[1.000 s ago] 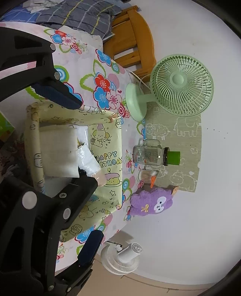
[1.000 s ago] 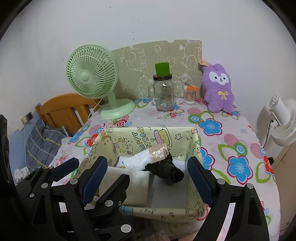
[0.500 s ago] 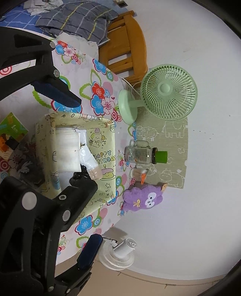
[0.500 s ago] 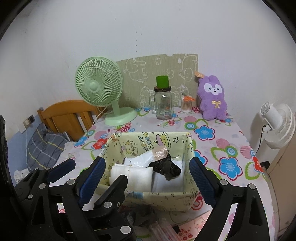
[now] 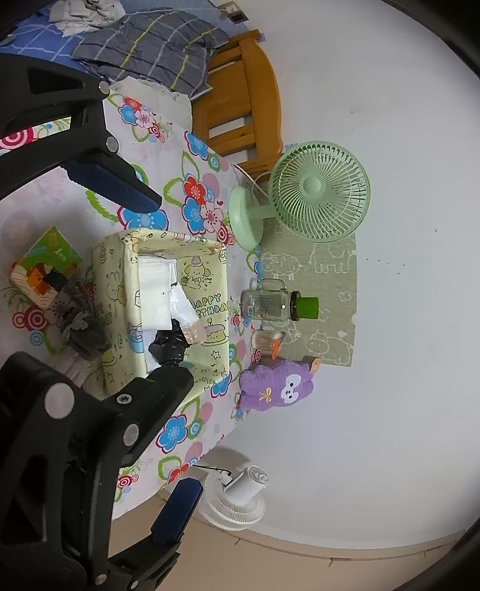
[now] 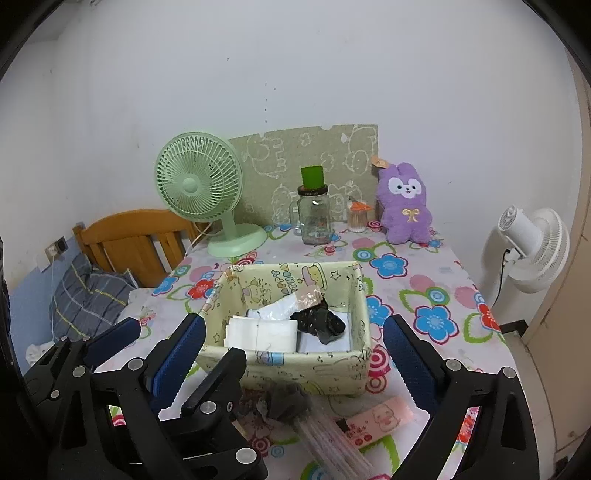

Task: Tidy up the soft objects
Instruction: 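Withdraw both grippers from the basket toward the remaining items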

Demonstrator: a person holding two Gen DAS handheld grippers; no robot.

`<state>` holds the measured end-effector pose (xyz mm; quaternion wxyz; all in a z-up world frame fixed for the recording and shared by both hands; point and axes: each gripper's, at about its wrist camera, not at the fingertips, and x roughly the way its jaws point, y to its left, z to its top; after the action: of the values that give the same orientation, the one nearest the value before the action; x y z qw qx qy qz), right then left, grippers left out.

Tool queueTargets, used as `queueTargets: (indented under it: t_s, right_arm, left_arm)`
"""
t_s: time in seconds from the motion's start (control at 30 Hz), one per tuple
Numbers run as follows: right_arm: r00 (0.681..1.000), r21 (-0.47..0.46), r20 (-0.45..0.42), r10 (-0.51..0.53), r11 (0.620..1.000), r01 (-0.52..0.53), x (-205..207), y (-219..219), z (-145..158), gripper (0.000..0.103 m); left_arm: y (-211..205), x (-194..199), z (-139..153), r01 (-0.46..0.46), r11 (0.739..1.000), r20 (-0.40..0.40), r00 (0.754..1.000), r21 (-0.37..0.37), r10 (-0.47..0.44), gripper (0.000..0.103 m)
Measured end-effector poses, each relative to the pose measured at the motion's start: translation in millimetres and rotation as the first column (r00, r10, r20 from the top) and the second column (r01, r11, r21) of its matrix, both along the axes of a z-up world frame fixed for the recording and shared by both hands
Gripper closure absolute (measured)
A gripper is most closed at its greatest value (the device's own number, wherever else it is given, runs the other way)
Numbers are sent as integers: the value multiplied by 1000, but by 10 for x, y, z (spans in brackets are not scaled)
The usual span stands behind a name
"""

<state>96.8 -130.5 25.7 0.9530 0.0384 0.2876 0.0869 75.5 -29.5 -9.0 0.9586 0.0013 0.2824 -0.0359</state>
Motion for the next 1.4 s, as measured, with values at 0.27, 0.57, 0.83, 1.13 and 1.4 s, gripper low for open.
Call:
queueTargets:
  t_s: [0.27,0.57,0.83,1.13,1.4]
  right_arm:
    - [1000,-6,12,-10,1000,10,-198,-15,33,4]
    - [1000,-16,16,-19,1000,20,-379,-51,31,4]
    - [1000,-21,9,-27,999,27,-503,-69,-53,4]
    - [1000,-19,-10,-26,999,26,-582,-72,-232,4]
    - [999,-22,-44,-28,999,27,-587,-42,-430,4]
  left_arm:
    - [-18,-191,16,5,1000,13,1000,-2,-5,7]
    - [-56,-346,-5,4,1000,18,1000,-4,-4,6]
    - [-90,-447,-95,11,1000,16,1000,-5,-11,6]
    - [-82,-507,-271,8,1000,-10,1000,-6,-8,6]
    - [-52,-498,-475,8,1000,-48,999,-15,-9,6]
